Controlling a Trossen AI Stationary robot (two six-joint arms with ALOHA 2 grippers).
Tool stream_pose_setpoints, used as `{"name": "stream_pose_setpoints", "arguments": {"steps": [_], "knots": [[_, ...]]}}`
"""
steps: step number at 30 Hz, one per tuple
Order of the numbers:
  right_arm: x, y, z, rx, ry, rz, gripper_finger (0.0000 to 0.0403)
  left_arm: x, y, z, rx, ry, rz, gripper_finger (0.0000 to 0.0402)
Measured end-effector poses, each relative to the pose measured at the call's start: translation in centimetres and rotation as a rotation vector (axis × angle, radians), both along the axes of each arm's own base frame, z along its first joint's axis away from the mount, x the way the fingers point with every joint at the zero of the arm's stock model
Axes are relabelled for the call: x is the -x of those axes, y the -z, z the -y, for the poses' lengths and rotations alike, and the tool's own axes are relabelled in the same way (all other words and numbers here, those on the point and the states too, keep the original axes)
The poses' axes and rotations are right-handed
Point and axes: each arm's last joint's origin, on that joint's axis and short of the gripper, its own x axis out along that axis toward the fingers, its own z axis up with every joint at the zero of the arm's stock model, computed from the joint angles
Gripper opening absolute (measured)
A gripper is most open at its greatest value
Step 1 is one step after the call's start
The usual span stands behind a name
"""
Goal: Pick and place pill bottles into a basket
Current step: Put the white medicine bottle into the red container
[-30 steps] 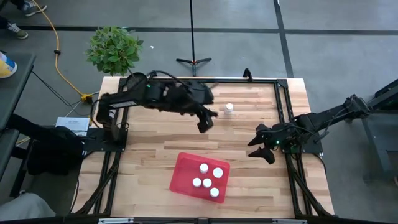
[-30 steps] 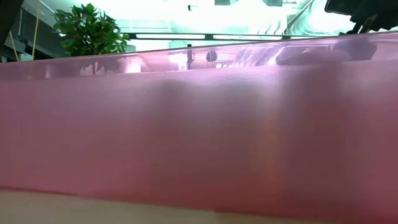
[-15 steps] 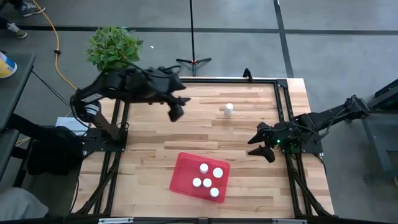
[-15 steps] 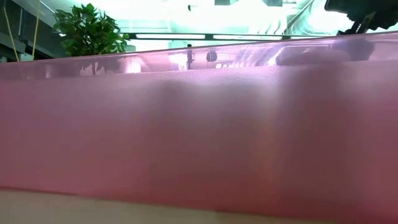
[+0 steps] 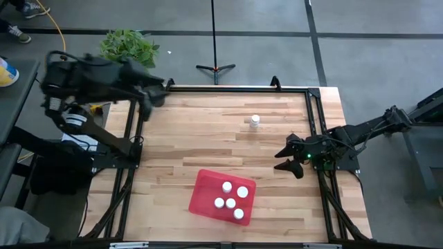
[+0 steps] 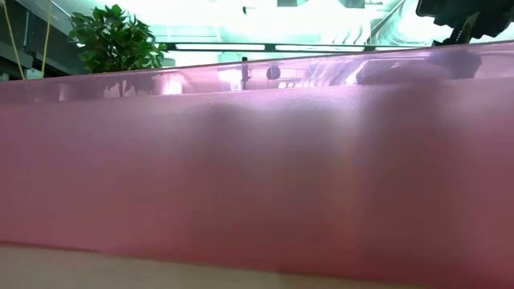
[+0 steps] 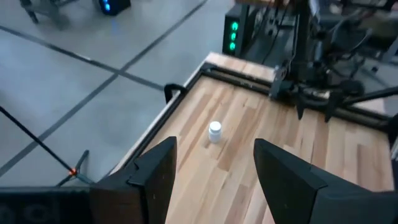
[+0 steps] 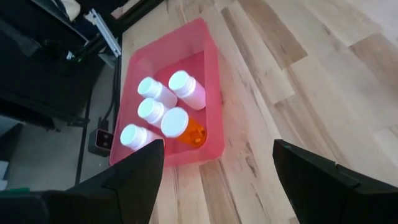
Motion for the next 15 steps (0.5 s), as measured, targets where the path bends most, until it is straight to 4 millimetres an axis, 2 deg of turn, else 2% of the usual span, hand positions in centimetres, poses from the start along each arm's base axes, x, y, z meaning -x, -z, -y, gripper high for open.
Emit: {"name": "stream_pose_setpoints", "arguments": {"steps": [3, 8, 15], "knots": [[-0.1, -0.1, 0.0, 0.006, 0.02, 0.02, 0.0291, 2.1, -0.5, -0.1, -0.003, 0.002, 0.044, 0.0248], [-0.3, -0.4, 0.1, 0.009, 0.058, 0.052, 0.0291, 4.4, -0.9, -0.2, -0.014, 0.015, 0.076, 0.0248], [-0.3, -0.4, 0.1, -0.005, 0.08, 0.053, 0.0291, 8.0, -0.4, -0.4, -0.007, 0.014, 0.106, 0.0248]]}}
